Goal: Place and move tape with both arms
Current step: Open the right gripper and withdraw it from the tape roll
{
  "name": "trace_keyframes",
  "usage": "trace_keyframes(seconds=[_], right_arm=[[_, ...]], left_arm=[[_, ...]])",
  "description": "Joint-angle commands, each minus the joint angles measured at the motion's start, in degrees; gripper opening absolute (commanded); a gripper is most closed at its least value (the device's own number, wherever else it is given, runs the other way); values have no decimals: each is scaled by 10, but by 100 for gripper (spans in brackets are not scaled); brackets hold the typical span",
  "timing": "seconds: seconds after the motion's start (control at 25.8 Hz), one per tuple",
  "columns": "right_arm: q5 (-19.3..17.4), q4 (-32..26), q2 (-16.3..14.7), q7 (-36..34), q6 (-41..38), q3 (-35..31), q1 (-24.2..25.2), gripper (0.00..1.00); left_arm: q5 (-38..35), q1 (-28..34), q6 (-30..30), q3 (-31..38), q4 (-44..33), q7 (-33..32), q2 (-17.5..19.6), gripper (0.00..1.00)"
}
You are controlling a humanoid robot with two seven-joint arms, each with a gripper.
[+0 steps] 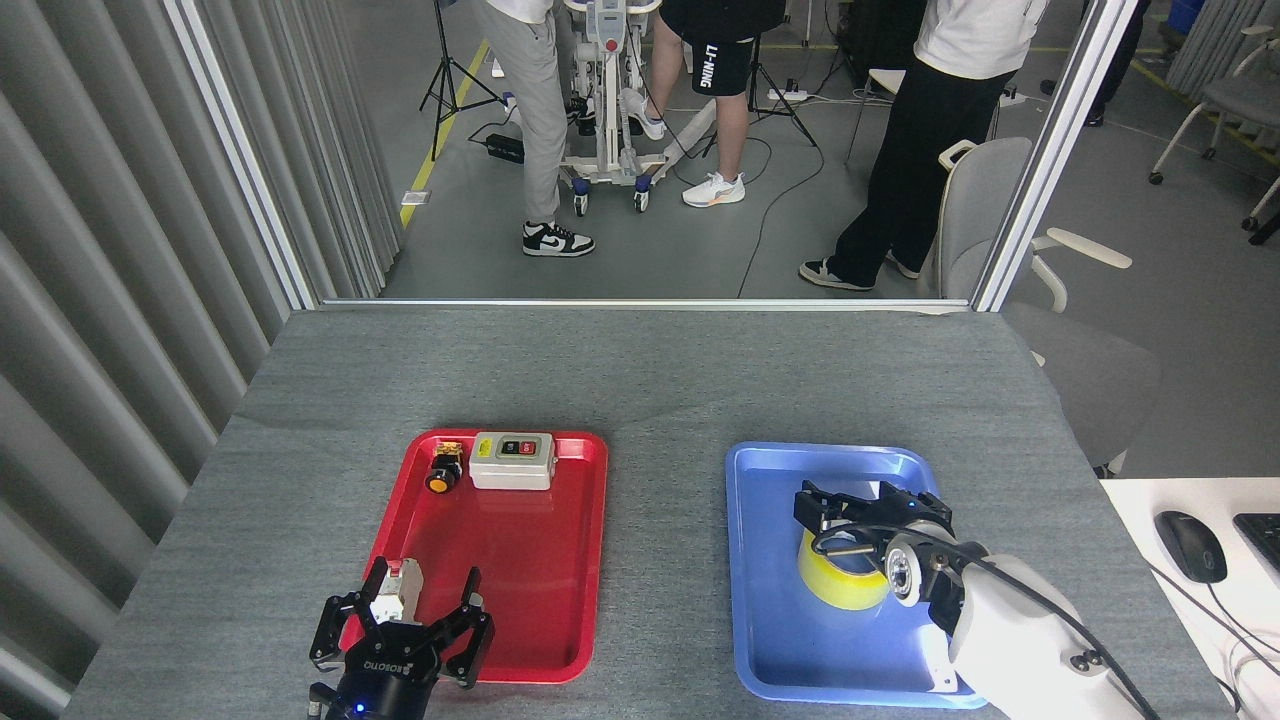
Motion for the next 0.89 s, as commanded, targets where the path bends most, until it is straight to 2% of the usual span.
trace_keyframes(seconds=[0.0, 0.12, 0.27, 0.39, 0.46, 0.5, 0.54, 0.62, 0.85], right_arm=[[133, -13, 21, -88, -41, -100, 58, 98], [216, -32, 43, -117, -167, -235, 111, 98], [314, -75, 100, -141, -280, -376, 155, 98], [363, -138, 136, -157, -290, -443, 200, 99], [406, -179, 181, -192, -275, -480, 232, 99], [427, -192, 192, -210, -257, -487, 250, 99], [440, -203, 193, -221, -233, -489, 269, 99], [439, -223, 192, -223, -196, -487, 308, 100], [434, -275, 191, -215, -197, -486, 406, 100]], left_arm=[[1, 0, 2, 0, 1, 0, 1, 100], [1, 0, 2, 1, 1, 0, 1, 100], [1, -4, 3, 2, 3, 0, 1, 100], [2, -5, 4, 3, 12, 0, 1, 100], [4, -12, 6, 7, 31, 0, 1, 100], [5, -15, 6, 8, 42, 0, 1, 100], [5, -18, 6, 9, 53, 0, 1, 100], [5, -20, 6, 12, 63, 0, 1, 100], [18, -23, 6, 13, 63, 0, 3, 100]])
